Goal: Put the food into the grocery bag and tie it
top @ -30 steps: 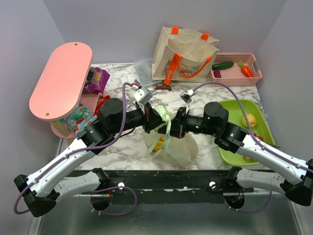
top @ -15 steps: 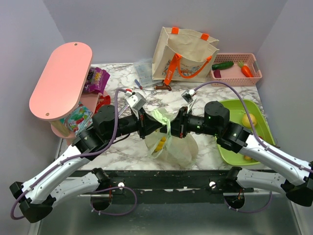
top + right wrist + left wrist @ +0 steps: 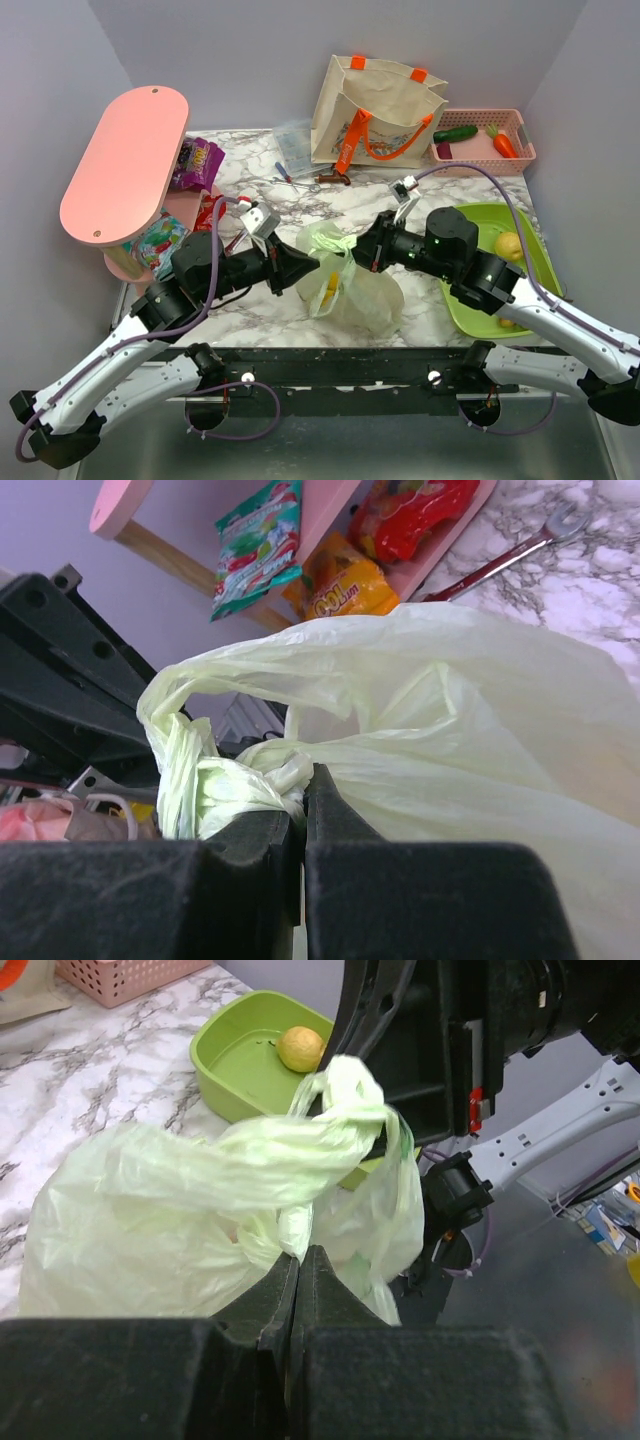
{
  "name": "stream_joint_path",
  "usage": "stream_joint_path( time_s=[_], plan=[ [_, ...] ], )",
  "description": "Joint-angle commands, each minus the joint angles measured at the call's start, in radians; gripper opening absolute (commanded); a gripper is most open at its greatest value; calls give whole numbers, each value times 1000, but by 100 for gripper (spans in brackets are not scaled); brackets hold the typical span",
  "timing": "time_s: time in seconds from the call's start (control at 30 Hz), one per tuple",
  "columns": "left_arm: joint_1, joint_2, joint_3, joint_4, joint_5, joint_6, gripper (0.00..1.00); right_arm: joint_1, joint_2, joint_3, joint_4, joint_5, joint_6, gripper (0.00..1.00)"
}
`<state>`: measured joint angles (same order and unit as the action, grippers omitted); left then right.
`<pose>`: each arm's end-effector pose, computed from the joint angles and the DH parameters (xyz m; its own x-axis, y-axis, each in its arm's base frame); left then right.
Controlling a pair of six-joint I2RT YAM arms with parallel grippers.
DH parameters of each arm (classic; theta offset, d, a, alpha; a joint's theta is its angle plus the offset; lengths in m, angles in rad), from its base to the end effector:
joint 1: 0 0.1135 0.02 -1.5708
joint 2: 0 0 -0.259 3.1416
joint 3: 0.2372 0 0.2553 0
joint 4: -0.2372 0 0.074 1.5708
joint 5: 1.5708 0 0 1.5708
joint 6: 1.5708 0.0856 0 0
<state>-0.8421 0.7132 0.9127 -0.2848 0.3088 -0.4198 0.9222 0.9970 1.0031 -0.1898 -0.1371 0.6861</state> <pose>0.1207 -0.1743 0.3777 -0.4237 -0.1084 -0.8993 0.8101 0.3989 -0.4297 0.1618 0.2328 0.3635 -0.6369 0.1986 -0.7449 -0.6037 0.4724 0.6422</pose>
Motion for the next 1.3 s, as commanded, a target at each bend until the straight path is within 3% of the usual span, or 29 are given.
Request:
stream_joint_path(
  time_s=[0.0, 0.23, 0.43, 0.7, 1.0, 1.27],
  plan=[
    [-5, -68, -37, -35, -54, -24, 0, 3, -41, -5, -18, 164, 49, 1],
    [-5, -167, -117, 34, -166, -99, 0, 3, -54, -52, 7, 240, 96, 1],
    [-5, -185, -125, 18, -354, -123, 0, 3, -21, -43, 7, 207, 103, 1],
    [-5, -147, -84, -34, -609, -129, 0, 3, -42, -59, -37, 281, 129, 1],
    [-5, -120, -149, 124, -800, -191, 0, 4, -101, -124, -98, 447, 206, 1],
    [-5, -65, -164, 238, -884, -200, 0, 3, -158, -156, -115, 586, 237, 1]
  ],
)
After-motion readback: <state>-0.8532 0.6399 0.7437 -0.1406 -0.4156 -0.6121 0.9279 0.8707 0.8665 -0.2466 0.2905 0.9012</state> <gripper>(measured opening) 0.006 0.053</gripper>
